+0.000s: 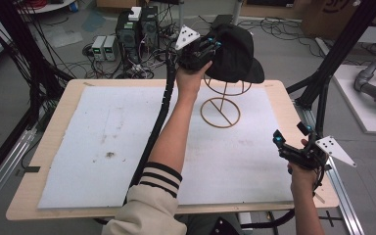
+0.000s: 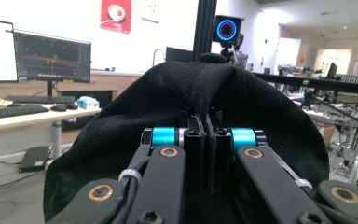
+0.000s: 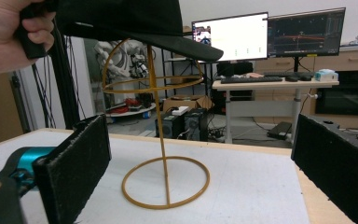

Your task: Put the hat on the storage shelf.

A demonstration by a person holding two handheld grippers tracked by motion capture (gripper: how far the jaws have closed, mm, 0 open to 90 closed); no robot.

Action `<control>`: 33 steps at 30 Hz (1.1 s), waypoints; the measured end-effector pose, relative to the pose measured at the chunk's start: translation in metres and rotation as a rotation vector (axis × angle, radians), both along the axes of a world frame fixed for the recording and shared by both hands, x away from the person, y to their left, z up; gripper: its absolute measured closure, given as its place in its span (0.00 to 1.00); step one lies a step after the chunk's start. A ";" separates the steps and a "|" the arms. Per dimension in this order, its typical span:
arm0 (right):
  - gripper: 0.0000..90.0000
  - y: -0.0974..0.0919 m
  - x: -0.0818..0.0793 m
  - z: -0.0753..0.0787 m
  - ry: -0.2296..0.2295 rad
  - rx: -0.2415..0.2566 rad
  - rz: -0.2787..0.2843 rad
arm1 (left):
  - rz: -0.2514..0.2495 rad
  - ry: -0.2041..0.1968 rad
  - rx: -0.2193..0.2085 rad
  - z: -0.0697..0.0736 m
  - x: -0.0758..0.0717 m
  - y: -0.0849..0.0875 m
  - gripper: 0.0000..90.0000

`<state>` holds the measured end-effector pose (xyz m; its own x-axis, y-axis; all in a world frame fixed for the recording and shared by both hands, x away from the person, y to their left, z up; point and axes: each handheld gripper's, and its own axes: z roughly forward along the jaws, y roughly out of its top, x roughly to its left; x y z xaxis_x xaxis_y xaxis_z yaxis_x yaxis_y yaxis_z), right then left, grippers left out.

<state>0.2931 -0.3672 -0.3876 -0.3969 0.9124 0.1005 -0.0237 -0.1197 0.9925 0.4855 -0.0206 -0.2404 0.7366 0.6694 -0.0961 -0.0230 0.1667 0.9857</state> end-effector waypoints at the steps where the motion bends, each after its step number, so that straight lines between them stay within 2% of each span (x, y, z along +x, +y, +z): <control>1: 0.05 0.000 0.000 0.000 0.000 0.001 0.000 | 0.002 0.005 -0.001 -0.002 0.001 0.000 0.97; 7: 0.05 -0.001 0.000 0.000 -0.003 0.001 -0.003 | 0.012 0.033 0.014 -0.009 0.004 0.000 0.92; 8: 0.05 -0.001 0.000 0.000 -0.005 0.001 -0.003 | 0.006 0.039 0.008 -0.010 0.005 0.000 0.90; 11: 0.05 -0.001 0.000 0.000 -0.003 0.002 -0.004 | -0.011 0.046 -0.048 -0.011 0.005 0.003 0.88; 12: 0.05 -0.001 0.000 0.000 -0.001 0.003 -0.004 | -0.014 0.049 -0.046 -0.011 0.005 0.004 0.87; 15: 0.05 -0.001 0.000 0.000 -0.001 0.003 -0.005 | -0.015 0.046 -0.033 -0.010 0.004 0.006 0.80; 18: 0.05 0.000 0.000 0.000 -0.001 -0.001 -0.004 | -0.018 0.037 -0.041 -0.009 0.002 0.008 0.74; 19: 0.05 0.001 0.000 0.000 0.000 0.001 -0.002 | -0.015 0.038 -0.048 -0.009 0.002 0.008 0.68; 21: 0.05 0.001 0.000 0.000 -0.003 -0.004 -0.003 | 0.011 0.035 -0.039 -0.008 -0.001 0.007 0.53; 24: 0.05 0.002 0.000 0.000 0.002 -0.004 -0.001 | 0.040 0.032 -0.023 -0.007 -0.004 0.009 0.38; 27: 0.05 0.002 0.001 0.000 0.003 -0.011 -0.001 | 0.051 0.031 -0.002 -0.006 -0.006 0.010 0.32; 30: 0.05 0.004 0.001 0.000 0.003 -0.009 0.002 | 0.062 0.024 0.038 -0.004 -0.010 0.010 0.25; 33: 0.05 0.004 0.001 0.000 0.002 -0.015 0.004 | 0.047 0.016 0.073 -0.001 -0.015 0.012 0.21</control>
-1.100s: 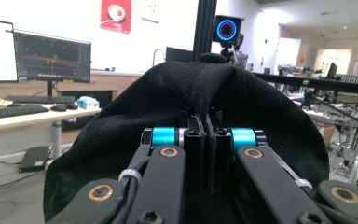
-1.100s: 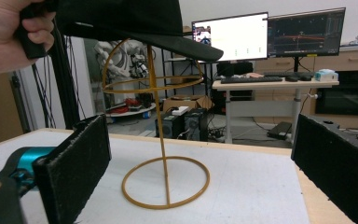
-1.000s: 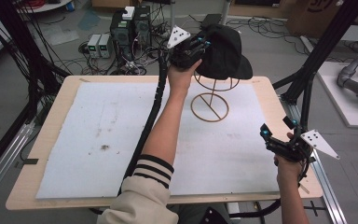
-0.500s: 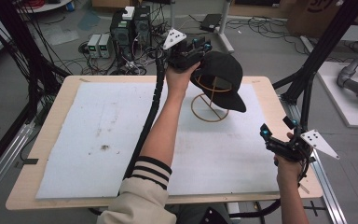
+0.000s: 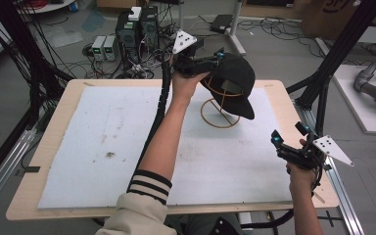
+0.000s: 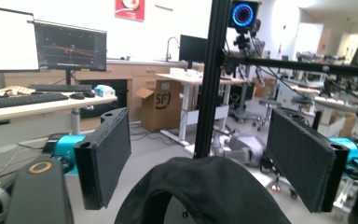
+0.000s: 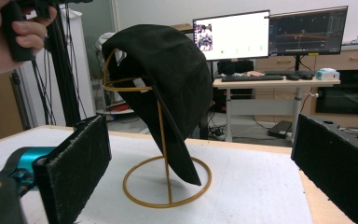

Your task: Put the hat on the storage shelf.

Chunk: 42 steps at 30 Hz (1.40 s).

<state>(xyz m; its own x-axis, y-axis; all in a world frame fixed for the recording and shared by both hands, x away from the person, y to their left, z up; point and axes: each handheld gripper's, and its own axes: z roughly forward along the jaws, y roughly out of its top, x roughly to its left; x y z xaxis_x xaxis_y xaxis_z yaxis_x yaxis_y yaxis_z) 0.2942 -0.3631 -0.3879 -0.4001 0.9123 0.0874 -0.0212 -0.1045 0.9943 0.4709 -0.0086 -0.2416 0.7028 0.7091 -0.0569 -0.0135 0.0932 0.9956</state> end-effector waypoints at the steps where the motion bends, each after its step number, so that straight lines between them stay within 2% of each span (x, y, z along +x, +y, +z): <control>1: 0.05 0.001 0.000 0.000 0.004 0.003 0.001 | -0.002 0.002 0.016 0.001 -0.002 0.001 0.19; 8: 0.05 0.002 0.000 0.000 0.003 -0.009 0.000 | 0.002 0.016 0.037 0.001 -0.012 0.015 0.19; 19: 0.05 0.006 0.002 -0.001 0.009 -0.024 0.006 | 0.024 0.022 0.060 -0.002 -0.029 0.048 0.19; 21: 0.05 0.006 0.002 -0.001 0.010 -0.020 0.005 | 0.036 0.015 0.076 -0.003 -0.033 0.054 0.19; 37: 0.05 0.008 0.003 -0.001 0.012 -0.021 0.008 | 0.105 -0.019 0.090 -0.016 -0.074 0.113 0.19; 42: 0.05 0.009 0.003 -0.001 0.013 -0.023 0.010 | 0.138 -0.026 0.118 -0.019 -0.088 0.130 0.19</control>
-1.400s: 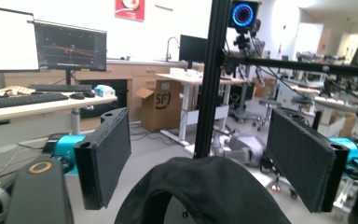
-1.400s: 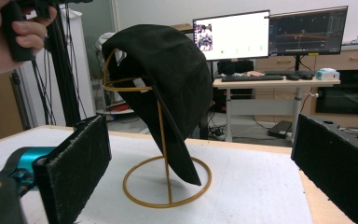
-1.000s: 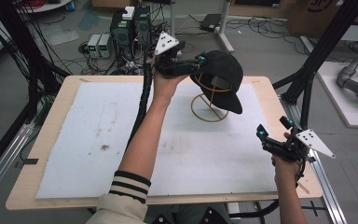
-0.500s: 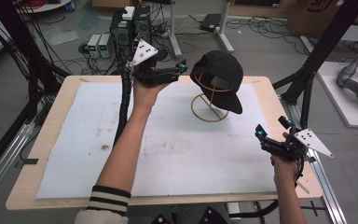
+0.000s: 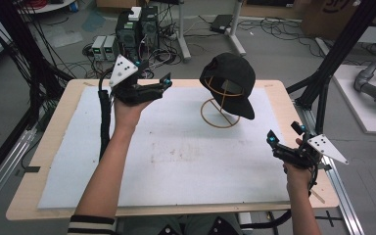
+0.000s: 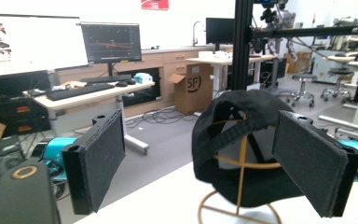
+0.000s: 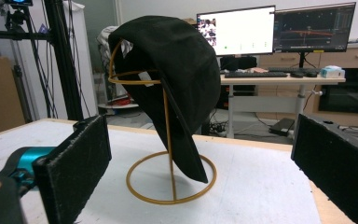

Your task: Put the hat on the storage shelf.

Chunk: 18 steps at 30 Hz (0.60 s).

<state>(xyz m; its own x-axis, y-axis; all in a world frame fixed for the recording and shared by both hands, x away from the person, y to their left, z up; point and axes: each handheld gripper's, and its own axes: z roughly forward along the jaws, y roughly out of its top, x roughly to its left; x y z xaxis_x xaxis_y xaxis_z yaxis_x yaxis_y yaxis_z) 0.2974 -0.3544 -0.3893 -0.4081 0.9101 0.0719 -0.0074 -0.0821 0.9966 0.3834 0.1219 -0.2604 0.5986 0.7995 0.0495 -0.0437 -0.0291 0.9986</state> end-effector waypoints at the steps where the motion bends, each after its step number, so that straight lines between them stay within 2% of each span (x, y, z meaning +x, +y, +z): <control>1: 0.05 0.000 0.000 0.000 0.001 0.001 -0.001 | 0.009 -0.002 0.005 -0.001 -0.003 0.003 0.19; 8: 0.05 0.000 0.000 0.000 0.001 0.005 -0.002 | 0.054 -0.011 0.022 -0.006 -0.023 0.027 0.19; 12: 0.05 0.001 0.001 0.000 0.001 0.000 0.001 | 0.102 -0.018 0.032 -0.012 -0.035 0.042 0.19; 18: 0.05 0.002 0.001 0.000 0.003 0.003 0.000 | 0.138 0.000 0.012 -0.025 -0.051 0.066 0.19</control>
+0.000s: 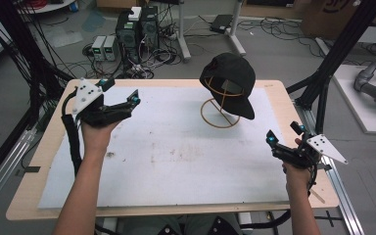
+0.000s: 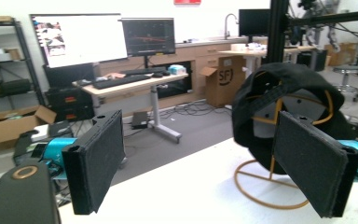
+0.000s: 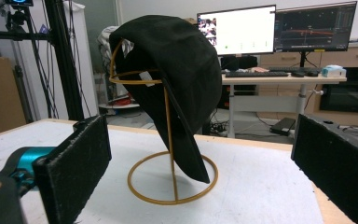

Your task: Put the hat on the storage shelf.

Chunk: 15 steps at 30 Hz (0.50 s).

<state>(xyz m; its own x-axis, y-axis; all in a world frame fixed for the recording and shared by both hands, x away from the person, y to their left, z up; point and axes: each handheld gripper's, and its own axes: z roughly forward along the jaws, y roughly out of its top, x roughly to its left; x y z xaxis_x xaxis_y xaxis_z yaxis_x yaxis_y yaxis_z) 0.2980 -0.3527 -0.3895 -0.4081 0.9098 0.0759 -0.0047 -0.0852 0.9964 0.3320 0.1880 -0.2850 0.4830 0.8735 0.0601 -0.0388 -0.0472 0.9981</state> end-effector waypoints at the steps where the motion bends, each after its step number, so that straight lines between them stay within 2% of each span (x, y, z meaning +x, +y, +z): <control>1: 0.05 0.000 0.000 0.000 -0.001 0.002 0.000 | 0.008 0.000 -0.005 -0.002 -0.003 0.004 0.19; 5: 0.05 0.001 0.000 0.000 0.000 0.000 0.002 | 0.030 0.006 -0.006 -0.009 -0.013 0.019 0.19; 9: 0.05 0.001 0.001 0.000 0.002 -0.001 0.002 | 0.069 -0.002 0.013 -0.017 -0.025 0.033 0.19; 15: 0.05 0.003 0.001 0.000 0.006 0.003 0.005 | 0.099 0.010 -0.024 -0.031 -0.038 0.054 0.19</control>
